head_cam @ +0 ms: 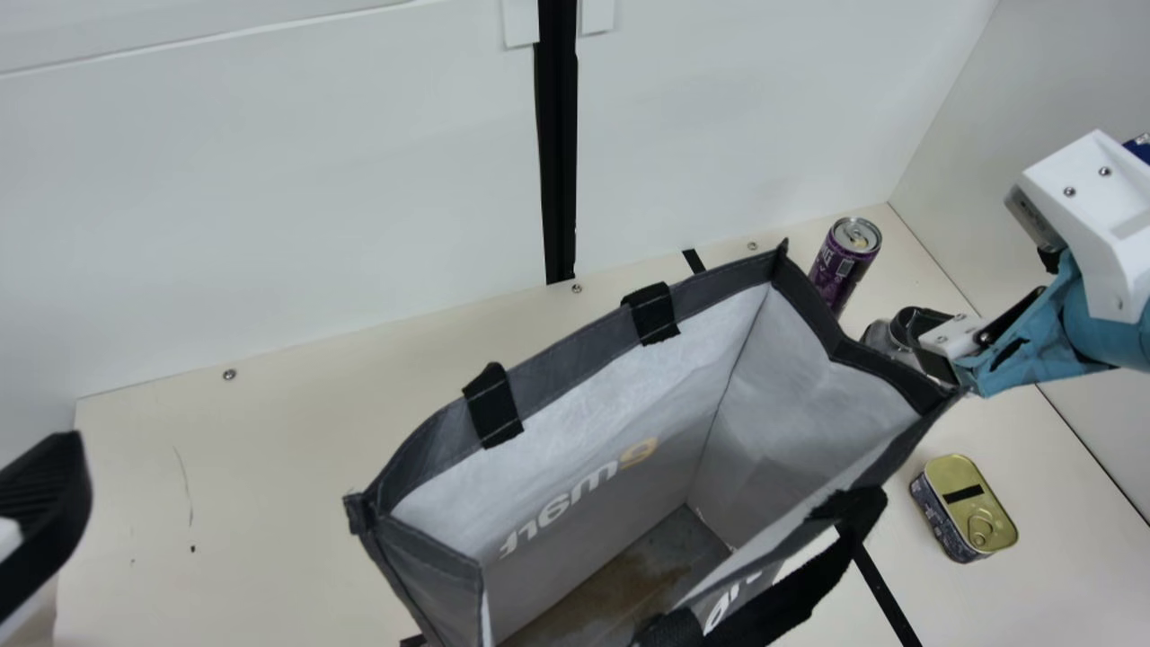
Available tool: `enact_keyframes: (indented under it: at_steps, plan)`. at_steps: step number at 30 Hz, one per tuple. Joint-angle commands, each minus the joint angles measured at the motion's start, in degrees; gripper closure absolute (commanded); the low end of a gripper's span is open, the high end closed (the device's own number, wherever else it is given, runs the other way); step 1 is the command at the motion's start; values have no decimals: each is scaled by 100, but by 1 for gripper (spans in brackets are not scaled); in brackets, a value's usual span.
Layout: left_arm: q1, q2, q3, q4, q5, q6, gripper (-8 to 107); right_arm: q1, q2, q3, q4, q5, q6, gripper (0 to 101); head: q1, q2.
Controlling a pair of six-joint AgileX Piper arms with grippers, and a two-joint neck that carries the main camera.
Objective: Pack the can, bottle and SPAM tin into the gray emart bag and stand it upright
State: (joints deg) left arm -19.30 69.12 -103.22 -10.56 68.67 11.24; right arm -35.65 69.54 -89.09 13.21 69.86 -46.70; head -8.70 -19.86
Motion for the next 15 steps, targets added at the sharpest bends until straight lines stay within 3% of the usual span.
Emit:
enact_keyframes:
  at_steps: [1,15]
  plan:
    - [-184,86,-120,58,-17,-46,9,0,0,0,0,0,0,6,-130,-14]
    - [-1014,620,-870,264,-38,-255,9,0,0,0,0,0,0,6,-130,-14]
